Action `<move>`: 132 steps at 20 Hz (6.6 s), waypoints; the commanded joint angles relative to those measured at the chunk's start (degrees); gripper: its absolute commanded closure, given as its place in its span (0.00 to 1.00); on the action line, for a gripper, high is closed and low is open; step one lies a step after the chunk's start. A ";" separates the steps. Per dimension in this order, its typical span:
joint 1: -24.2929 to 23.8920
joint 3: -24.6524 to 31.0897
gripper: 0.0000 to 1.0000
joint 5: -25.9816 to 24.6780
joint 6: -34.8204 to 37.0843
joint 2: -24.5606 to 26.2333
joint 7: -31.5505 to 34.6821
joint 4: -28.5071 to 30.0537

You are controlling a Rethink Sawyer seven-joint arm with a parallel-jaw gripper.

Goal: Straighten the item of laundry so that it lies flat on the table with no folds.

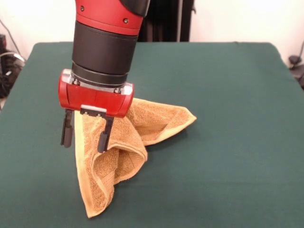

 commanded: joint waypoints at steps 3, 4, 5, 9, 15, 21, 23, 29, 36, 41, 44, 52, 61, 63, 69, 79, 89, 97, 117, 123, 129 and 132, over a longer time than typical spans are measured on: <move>3.59 5.52 0.00 3.55 2.36 3.36 10.58 2.35; 3.80 5.50 0.00 3.64 2.11 3.23 10.83 2.79; 4.01 5.49 0.00 3.72 1.86 3.10 11.09 3.23; 4.50 5.61 0.00 5.48 2.03 2.99 13.11 3.94; 4.75 5.50 0.00 7.85 1.73 2.67 13.35 5.28; 5.34 4.95 0.00 9.89 2.76 2.26 13.27 5.74; 5.63 4.68 0.00 10.46 2.65 2.32 13.48 5.96; 6.74 3.61 0.00 12.55 3.20 2.20 15.01 6.68; 7.88 2.72 0.00 14.81 3.06 2.29 16.67 7.66; 8.82 1.76 0.00 16.00 4.10 2.60 16.68 6.92; 9.34 1.13 0.00 17.01 4.91 2.74 17.34 6.68; 10.14 0.11 0.00 19.41 5.37 2.92 17.87 7.19; 10.69 -1.36 0.00 20.67 7.53 3.09 16.84 7.76; 10.84 -1.62 0.00 20.53 8.31 3.09 16.34 7.75; 11.37 -2.54 0.00 22.17 11.99 3.52 18.21 7.71; 11.85 -3.61 0.00 23.83 16.45 4.32 19.93 6.75; 11.86 -3.04 0.00 26.89 19.65 4.49 23.10 7.15; 12.75 -2.59 0.00 27.08 19.59 4.44 24.26 7.79; 13.16 -2.04 0.00 26.56 13.46 2.74 23.65 14.75; 13.63 -2.24 0.00 26.42 13.63 2.52 23.67 16.08; 13.48 -1.85 0.00 26.58 12.18 2.97 23.49 16.54; 13.42 -1.72 0.00 26.48 11.82 3.35 23.23 16.41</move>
